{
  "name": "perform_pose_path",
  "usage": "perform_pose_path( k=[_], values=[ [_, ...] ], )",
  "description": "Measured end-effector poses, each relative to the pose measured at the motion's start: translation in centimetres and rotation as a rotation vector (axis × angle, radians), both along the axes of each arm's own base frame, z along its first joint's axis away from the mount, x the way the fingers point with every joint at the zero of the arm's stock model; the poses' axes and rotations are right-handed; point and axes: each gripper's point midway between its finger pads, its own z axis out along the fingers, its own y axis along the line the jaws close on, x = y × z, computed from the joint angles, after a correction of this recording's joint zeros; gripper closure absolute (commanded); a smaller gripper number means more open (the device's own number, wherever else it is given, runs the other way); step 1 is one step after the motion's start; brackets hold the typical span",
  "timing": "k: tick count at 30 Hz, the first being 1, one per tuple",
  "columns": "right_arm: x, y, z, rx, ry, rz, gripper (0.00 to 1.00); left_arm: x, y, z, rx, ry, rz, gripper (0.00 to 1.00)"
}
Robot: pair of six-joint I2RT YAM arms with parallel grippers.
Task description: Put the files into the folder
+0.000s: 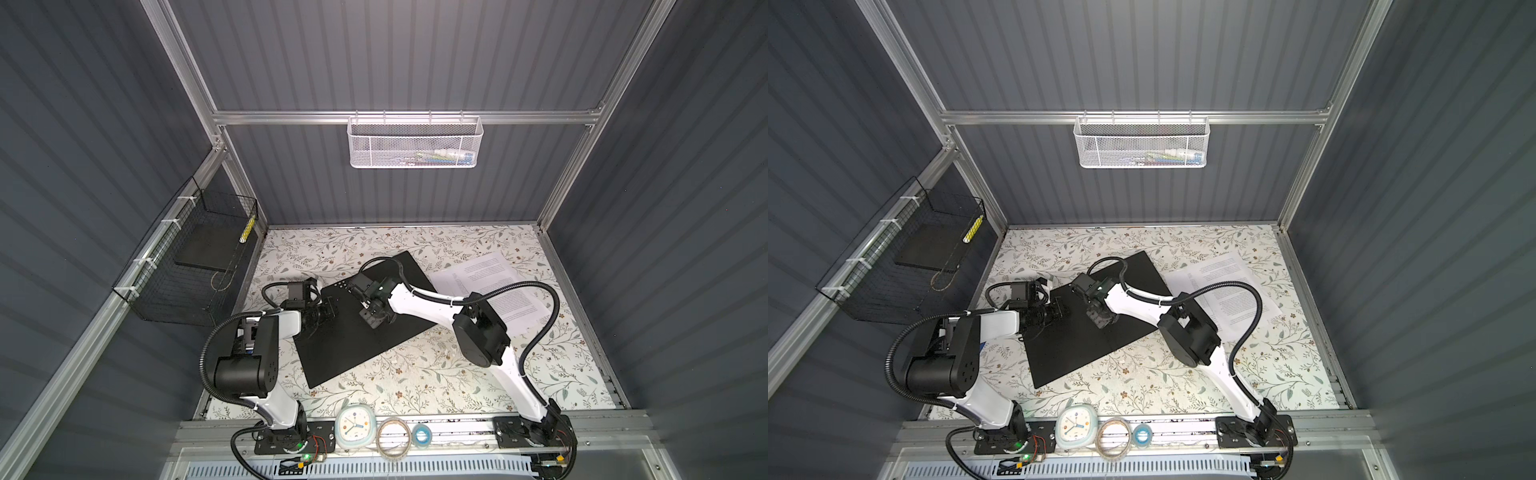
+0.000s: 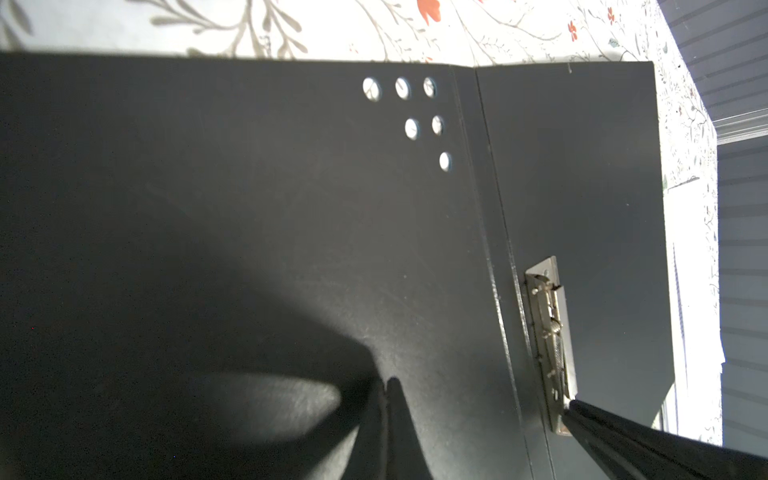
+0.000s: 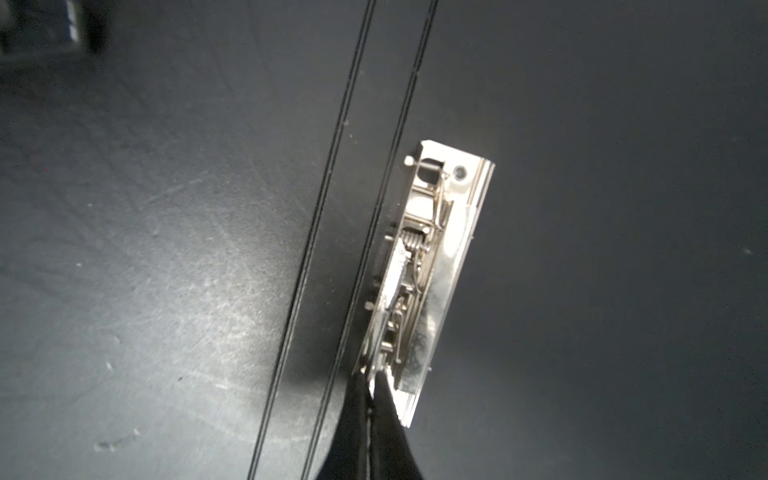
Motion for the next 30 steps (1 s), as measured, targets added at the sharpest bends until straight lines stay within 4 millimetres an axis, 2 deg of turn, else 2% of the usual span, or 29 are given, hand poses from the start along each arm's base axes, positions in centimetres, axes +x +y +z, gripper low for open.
perform_pose_path(
  k=[6, 15, 18, 22, 30],
  values=[
    [0.1, 0.1, 0.5, 0.046, 0.034, -0.022, 1.00, 0.0, 0.0, 0.0, 0.000, 0.000, 0.000, 1.00],
    [0.3, 0.7, 2.7, 0.098, 0.036, -0.049, 1.00, 0.0, 0.0, 0.0, 0.000, 0.000, 0.000, 1.00],
    [0.3, 0.7, 3.5, 0.128, 0.051, -0.055, 0.95, 0.0, 0.0, 0.0, 0.000, 0.000, 0.000, 1.00],
    [0.7, 0.2, 4.5, 0.189, 0.086, -0.077, 0.80, 0.0, 0.0, 0.0, -0.001, 0.000, -0.001, 1.00],
    [1.7, -1.9, 4.8, 0.247, 0.157, -0.111, 0.71, 0.0, 0.0, 0.0, -0.002, 0.000, -0.002, 1.00]
  ],
)
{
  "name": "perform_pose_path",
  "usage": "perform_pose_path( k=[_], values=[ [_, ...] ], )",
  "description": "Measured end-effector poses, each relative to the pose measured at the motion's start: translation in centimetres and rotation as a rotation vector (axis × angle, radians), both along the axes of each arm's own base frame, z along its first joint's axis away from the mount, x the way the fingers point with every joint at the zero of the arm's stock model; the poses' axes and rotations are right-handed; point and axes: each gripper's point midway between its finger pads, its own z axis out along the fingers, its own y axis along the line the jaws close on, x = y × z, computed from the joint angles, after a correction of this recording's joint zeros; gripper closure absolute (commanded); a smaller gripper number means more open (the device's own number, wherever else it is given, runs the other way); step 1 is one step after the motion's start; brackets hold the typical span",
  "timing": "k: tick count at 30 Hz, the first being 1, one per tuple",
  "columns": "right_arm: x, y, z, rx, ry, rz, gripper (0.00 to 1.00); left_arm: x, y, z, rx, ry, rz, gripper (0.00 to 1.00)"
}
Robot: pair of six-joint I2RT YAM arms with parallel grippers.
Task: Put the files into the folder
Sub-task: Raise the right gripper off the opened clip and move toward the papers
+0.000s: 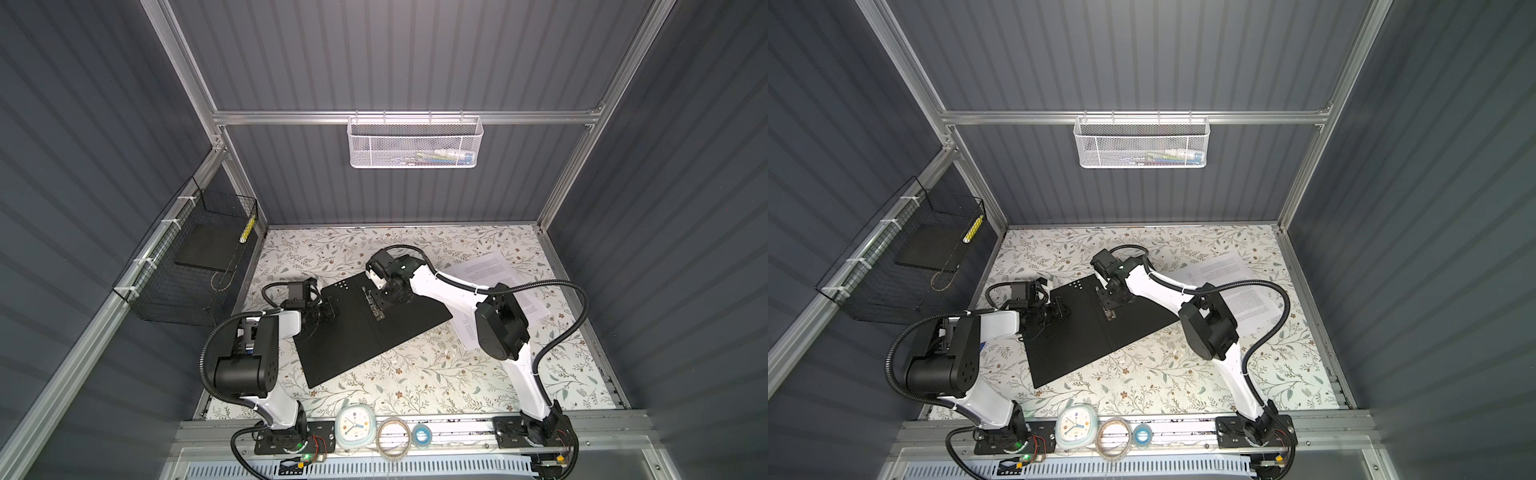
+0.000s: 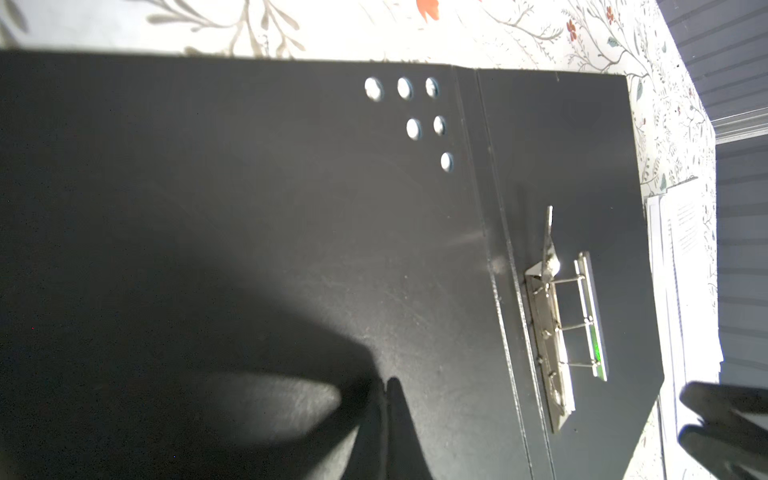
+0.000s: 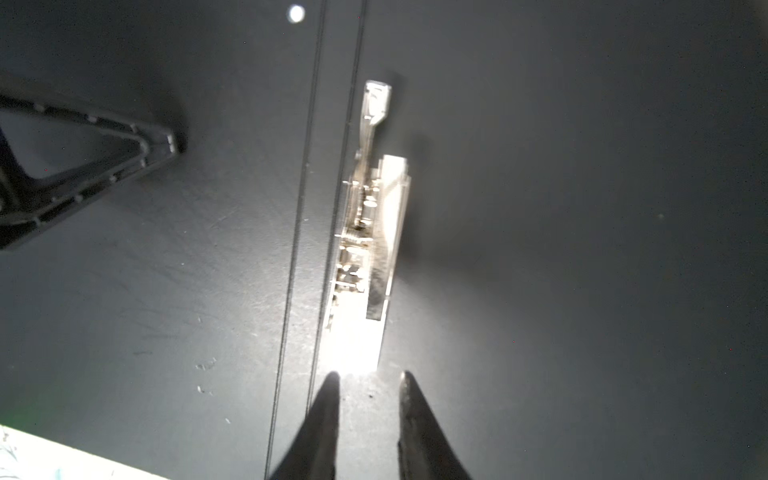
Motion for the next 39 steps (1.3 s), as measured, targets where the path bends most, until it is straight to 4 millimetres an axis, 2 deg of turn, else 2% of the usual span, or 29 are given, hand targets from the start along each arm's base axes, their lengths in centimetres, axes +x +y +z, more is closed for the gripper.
perform_pose_path(
  k=[3, 6, 8, 10, 13, 16, 18, 20, 23, 26, 29, 39],
  values=[
    [-0.7, -1.1, 0.3, 0.029, 0.028, -0.002, 0.73, 0.0, 0.0, 0.0, 0.000, 0.000, 0.000, 1.00],
    [-1.6, -1.3, 0.8, 0.079, 0.052, 0.014, 0.75, 0.0, 0.0, 0.0, 0.000, 0.000, 0.000, 1.00],
    [-1.9, -0.9, 0.9, 0.110, 0.065, 0.026, 0.73, 0.0, 0.0, 0.0, 0.000, 0.000, 0.000, 1.00],
    [-1.8, -0.9, 0.6, 0.119, 0.070, 0.032, 0.66, 0.0, 0.0, 0.0, 0.000, 0.000, 0.000, 1.00],
    [-0.8, -1.8, 0.2, 0.118, 0.063, 0.021, 0.50, 0.0, 0.0, 0.0, 0.000, 0.000, 0.000, 1.00],
    [2.4, -4.3, 0.4, 0.121, 0.039, -0.034, 0.44, 0.1, 0.0, 0.1, 0.004, 0.011, -0.005, 0.97],
    [5.7, -6.3, 0.7, 0.126, 0.010, -0.089, 0.40, 0.0, 0.1, 0.2, 0.009, 0.034, -0.004, 0.69],
    [9.6, -8.6, 1.0, 0.132, -0.031, -0.156, 0.36, -0.2, 0.5, 1.0, 0.033, 0.048, 0.010, 0.33],
    [13.7, -11.1, 1.2, 0.138, -0.064, -0.222, 0.34, -1.0, 1.8, 2.9, 0.097, 0.052, 0.062, 0.02],
    [16.4, -12.3, 1.1, 0.154, -0.079, -0.260, 0.33, -1.6, 3.3, 5.6, 0.158, 0.023, 0.128, 0.01],
    [16.8, -12.6, 0.6, 0.163, -0.058, -0.272, 0.32, -2.4, 4.5, 6.6, 0.205, 0.028, 0.182, 0.01],
    [15.5, -11.9, -2.3, 0.189, 0.047, -0.258, 0.31, -5.6, 6.8, 3.6, 0.284, 0.179, 0.278, 0.01]
  ],
)
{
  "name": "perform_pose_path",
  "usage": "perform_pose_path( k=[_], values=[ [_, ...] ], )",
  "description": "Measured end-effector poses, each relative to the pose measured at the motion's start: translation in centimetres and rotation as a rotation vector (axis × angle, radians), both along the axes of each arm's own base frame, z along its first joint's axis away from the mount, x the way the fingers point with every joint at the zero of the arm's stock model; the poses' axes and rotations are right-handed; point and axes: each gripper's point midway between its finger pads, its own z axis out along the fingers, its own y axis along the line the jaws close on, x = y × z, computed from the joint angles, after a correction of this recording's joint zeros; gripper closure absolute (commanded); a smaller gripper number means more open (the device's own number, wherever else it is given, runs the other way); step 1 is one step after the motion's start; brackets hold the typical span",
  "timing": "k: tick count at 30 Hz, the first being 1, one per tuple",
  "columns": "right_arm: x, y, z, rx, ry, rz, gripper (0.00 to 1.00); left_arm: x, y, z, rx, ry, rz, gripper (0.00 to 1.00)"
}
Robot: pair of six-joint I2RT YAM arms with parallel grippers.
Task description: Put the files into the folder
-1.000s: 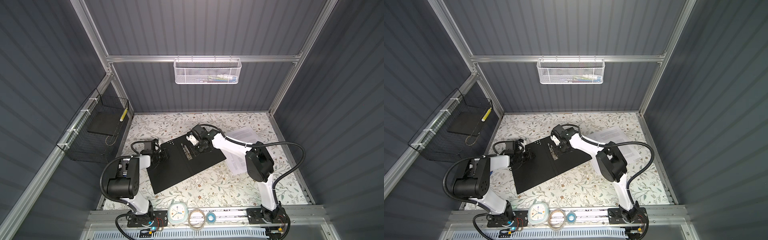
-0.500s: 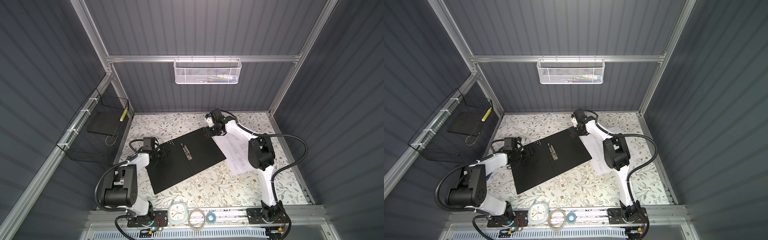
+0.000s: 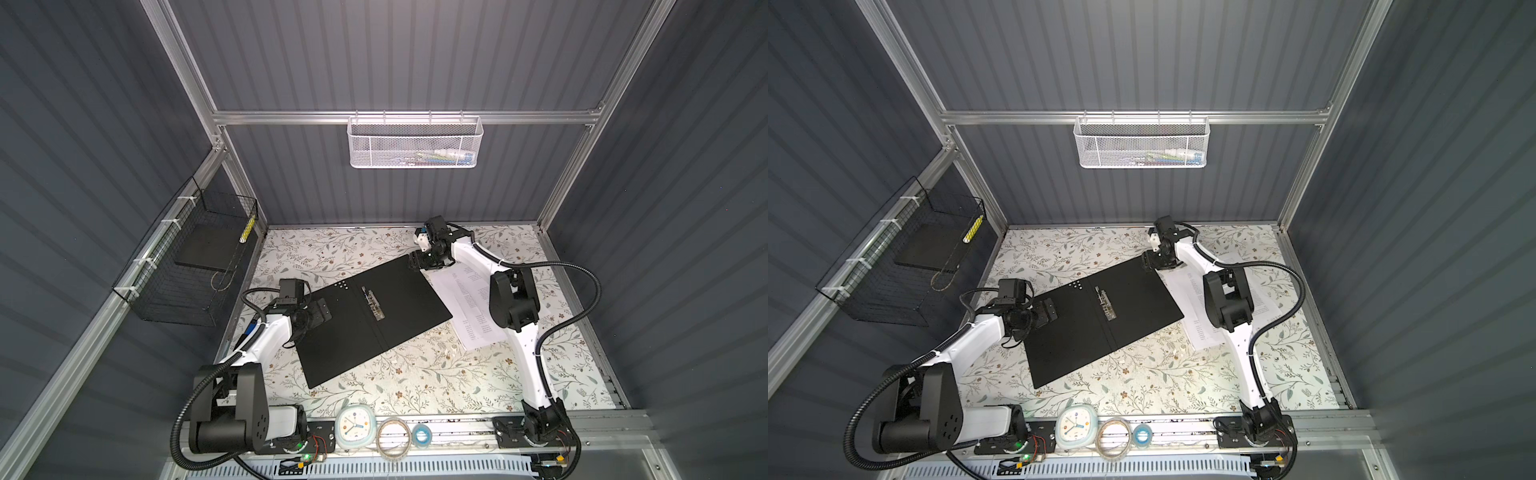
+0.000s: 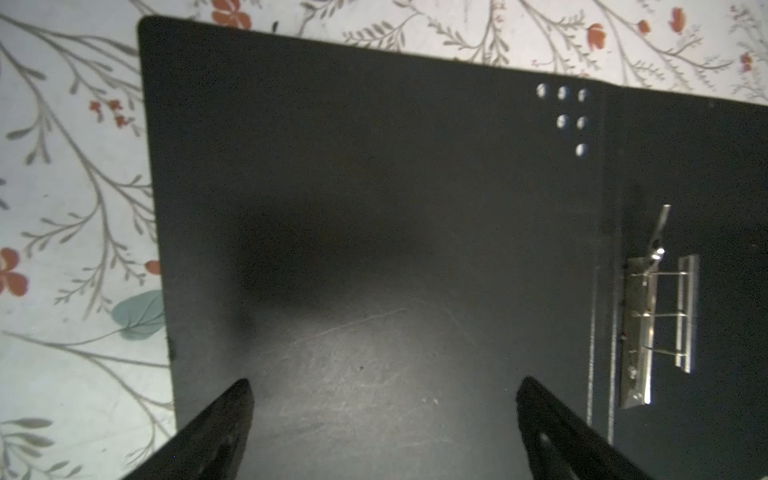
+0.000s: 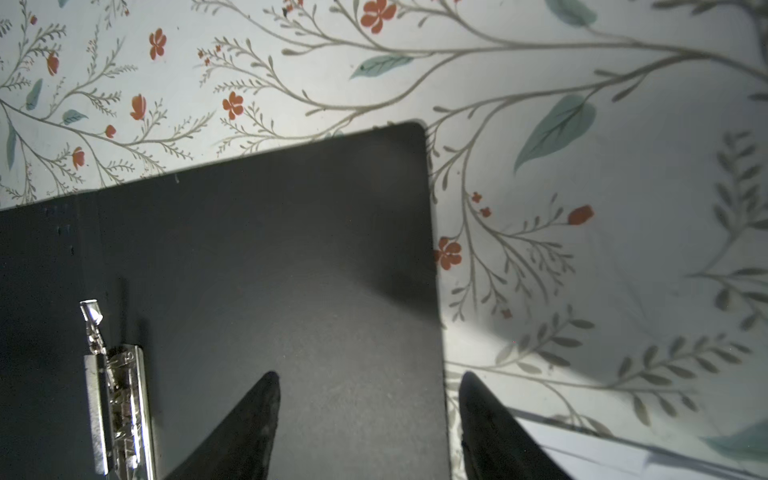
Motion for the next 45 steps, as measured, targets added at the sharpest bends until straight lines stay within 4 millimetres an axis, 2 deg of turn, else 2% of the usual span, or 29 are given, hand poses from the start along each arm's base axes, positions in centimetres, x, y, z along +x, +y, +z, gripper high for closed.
perform_pose_path(
  k=[6, 14, 17, 25, 30, 35, 38, 40, 44, 45],
  values=[
    [-1.3, -0.2, -1.8, -0.001, 0.051, 0.004, 0.31, -0.9, 1.7, -0.7, 0.041, 0.016, 0.055, 0.01],
    [-3.2, -0.2, -1.8, 0.063, 0.074, 0.012, 0.31, -0.9, 2.1, -2.5, 0.020, 0.058, 0.069, 0.01],
    [-4.8, -0.5, -1.7, 0.087, 0.095, 0.002, 0.31, -0.4, 2.1, -2.3, 0.018, 0.035, 0.060, 0.01],
    [-10.8, -1.3, -1.7, 0.143, 0.154, -0.031, 0.31, 0.3, 2.2, -2.6, 0.042, 0.030, 0.017, 0.01],
    [-13.5, -1.3, -1.6, 0.171, 0.171, -0.042, 0.31, 1.0, 2.3, -2.1, 0.052, 0.006, 0.005, 0.01],
    [-16.3, -2.4, -1.3, 0.165, 0.195, -0.063, 0.31, 1.8, 2.0, -1.8, 0.039, -0.009, -0.010, 0.01],
    [-17.3, -3.4, -0.2, 0.150, 0.168, -0.085, 0.30, 2.1, 1.6, -1.1, 0.019, -0.024, -0.023, 0.01],
    [-17.3, -4.2, 1.6, 0.141, 0.115, -0.103, 0.29, 2.4, 1.2, 0.2, 0.000, -0.052, -0.033, 0.00],
    [-15.7, -6.2, 5.8, 0.141, -0.025, -0.147, 0.29, 3.5, -0.3, 4.5, -0.016, -0.142, -0.070, 0.01],
    [-15.2, -7.2, 6.6, 0.138, -0.052, -0.166, 0.28, 4.0, -1.4, 5.9, -0.011, -0.170, -0.093, 0.00]
  ],
)
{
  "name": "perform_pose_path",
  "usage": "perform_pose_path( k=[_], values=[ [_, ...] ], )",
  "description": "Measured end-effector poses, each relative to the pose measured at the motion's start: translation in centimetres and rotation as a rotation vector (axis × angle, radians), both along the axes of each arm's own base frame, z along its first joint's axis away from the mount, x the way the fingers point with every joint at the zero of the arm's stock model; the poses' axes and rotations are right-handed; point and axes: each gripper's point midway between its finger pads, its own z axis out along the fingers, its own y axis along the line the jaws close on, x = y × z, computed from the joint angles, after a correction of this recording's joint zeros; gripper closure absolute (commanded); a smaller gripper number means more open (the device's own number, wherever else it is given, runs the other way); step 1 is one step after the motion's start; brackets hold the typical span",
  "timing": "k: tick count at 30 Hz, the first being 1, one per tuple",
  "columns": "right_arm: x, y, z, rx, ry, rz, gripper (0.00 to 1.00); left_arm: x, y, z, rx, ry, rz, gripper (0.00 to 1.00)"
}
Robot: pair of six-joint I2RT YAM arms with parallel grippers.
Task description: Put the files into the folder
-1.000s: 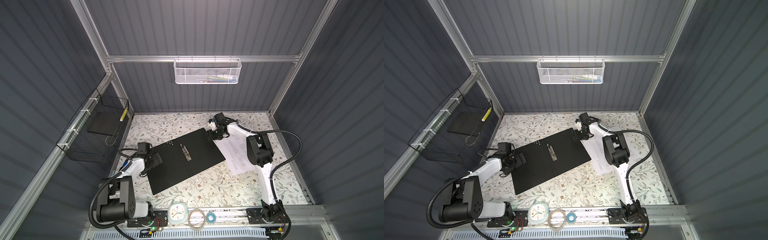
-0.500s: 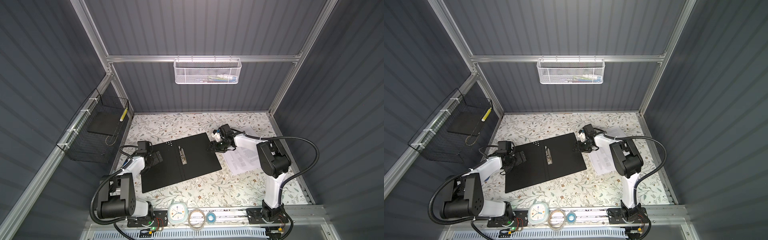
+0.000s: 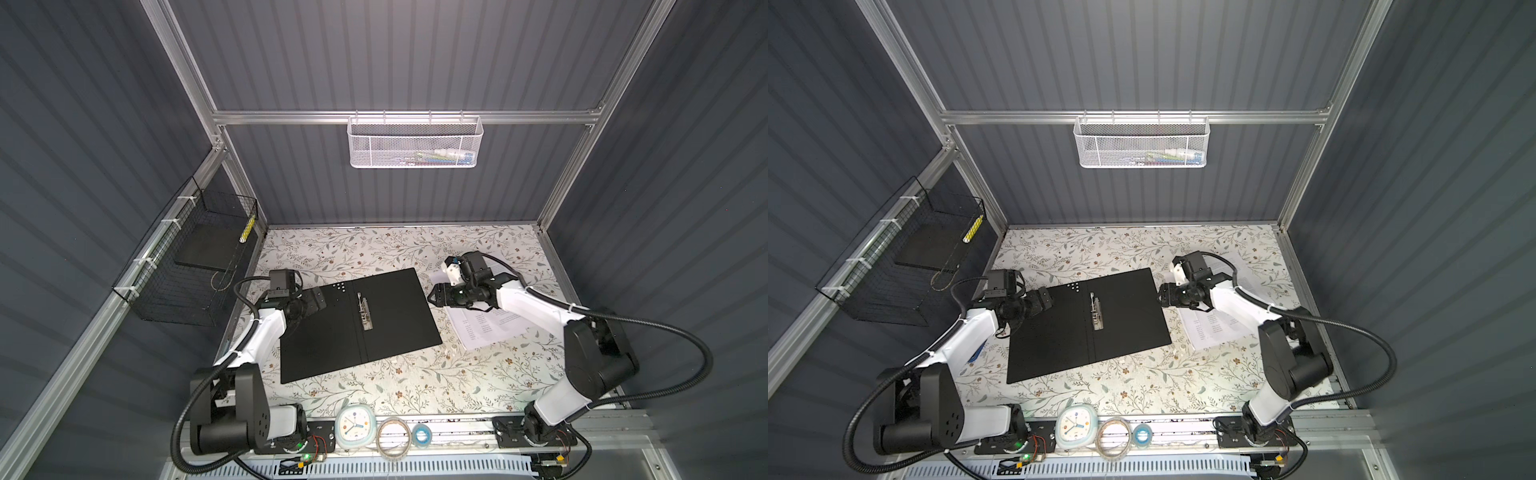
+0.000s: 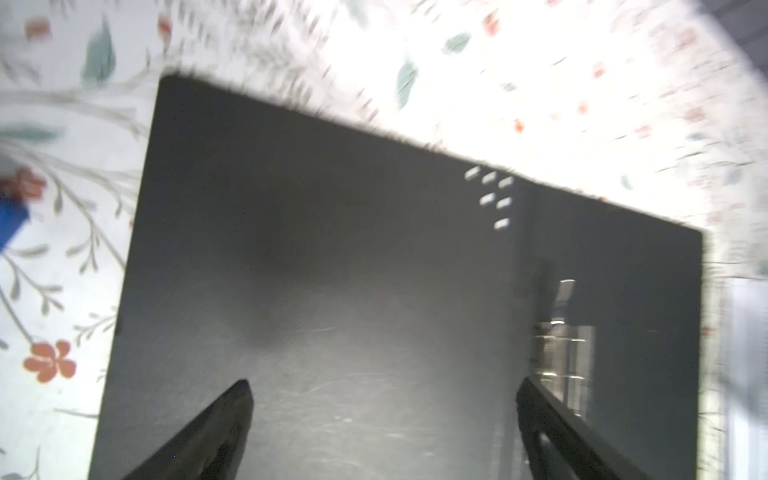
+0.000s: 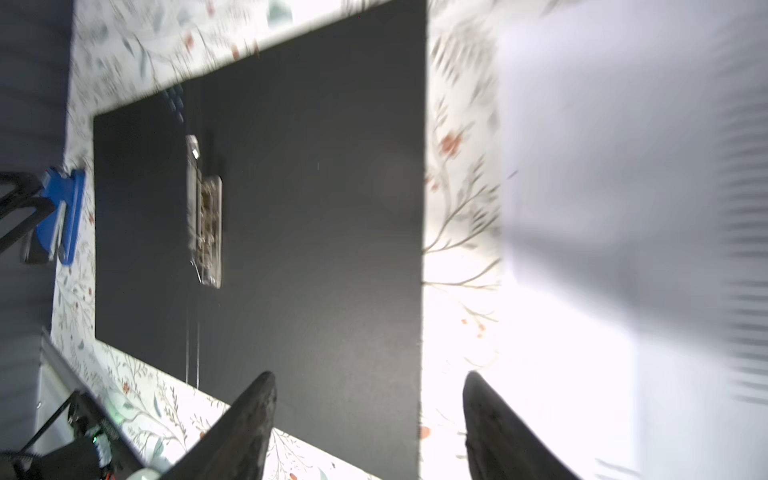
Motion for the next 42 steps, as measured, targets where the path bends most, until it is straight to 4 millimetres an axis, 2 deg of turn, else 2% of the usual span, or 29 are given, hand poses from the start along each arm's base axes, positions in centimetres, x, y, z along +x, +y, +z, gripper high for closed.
perform_pose_path(
  k=[3, 6, 8, 11, 15, 22, 23, 24, 29, 34, 38, 42],
  values=[
    [1.7, -4.6, 1.8, -0.027, -0.056, -0.100, 0.25, 1.3, -6.4, 4.2, -0.030, -0.099, -0.136, 0.00],
    [3.5, -10.1, 3.2, -0.067, -0.090, -0.208, 0.23, 1.4, -13.1, 6.4, -0.089, -0.155, -0.263, 0.01],
    [4.8, -13.7, 4.2, -0.092, -0.119, -0.273, 0.23, 1.4, -16.9, 6.5, -0.096, -0.154, -0.327, 0.01],
    [6.0, -18.4, 5.4, -0.128, -0.160, -0.352, 0.23, 2.2, -21.8, 5.5, -0.094, -0.135, -0.390, 0.01],
    [7.0, -22.5, 4.9, -0.164, -0.159, -0.403, 0.22, 3.4, -26.7, 2.7, -0.074, -0.091, -0.435, 0.01],
    [9.8, -26.1, 1.6, -0.182, -0.085, -0.418, 0.18, 4.8, -32.7, -1.2, -0.092, -0.046, -0.489, 0.00],
    [10.4, -26.8, 1.2, -0.164, -0.074, -0.423, 0.14, 4.8, -33.5, -1.7, -0.099, -0.042, -0.497, 0.00],
    [11.0, -27.5, 0.9, -0.148, -0.064, -0.431, 0.03, 4.9, -34.1, -2.2, -0.102, -0.038, -0.503, 0.01],
    [13.2, -30.2, -1.0, -0.080, -0.024, -0.458, 0.01, 4.1, -36.1, -4.8, -0.126, 0.005, -0.522, 0.01],
    [14.5, -30.1, -2.5, -0.045, 0.016, -0.447, 0.02, 3.8, -37.4, -6.5, -0.159, 0.042, -0.534, 0.01],
    [15.6, -30.1, -3.7, -0.031, 0.047, -0.443, 0.03, 4.5, -38.7, -6.4, -0.193, 0.032, -0.547, 0.01],
    [15.9, -30.2, -5.2, -0.022, 0.104, -0.452, 0.04, 4.6, -39.2, -6.4, -0.211, 0.033, -0.556, 0.01]
  ],
)
